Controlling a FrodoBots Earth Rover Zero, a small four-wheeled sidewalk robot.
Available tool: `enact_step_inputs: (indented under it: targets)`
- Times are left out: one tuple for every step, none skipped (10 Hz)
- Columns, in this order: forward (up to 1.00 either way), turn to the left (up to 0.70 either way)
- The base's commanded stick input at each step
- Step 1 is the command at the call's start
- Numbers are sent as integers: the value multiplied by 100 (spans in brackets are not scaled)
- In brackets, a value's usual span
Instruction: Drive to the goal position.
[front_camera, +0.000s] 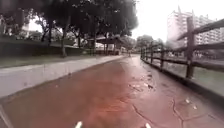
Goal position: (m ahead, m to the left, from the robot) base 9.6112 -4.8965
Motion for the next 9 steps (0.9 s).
enact_step_inputs:
  targets:
    - [50, -9]
    - [50, -21]
    - [50, -33]
    - [50, -45]
    - [50, -50]
    - [50, -44]
    - [50, -29]
    - [50, -15]
    - [50, 0]
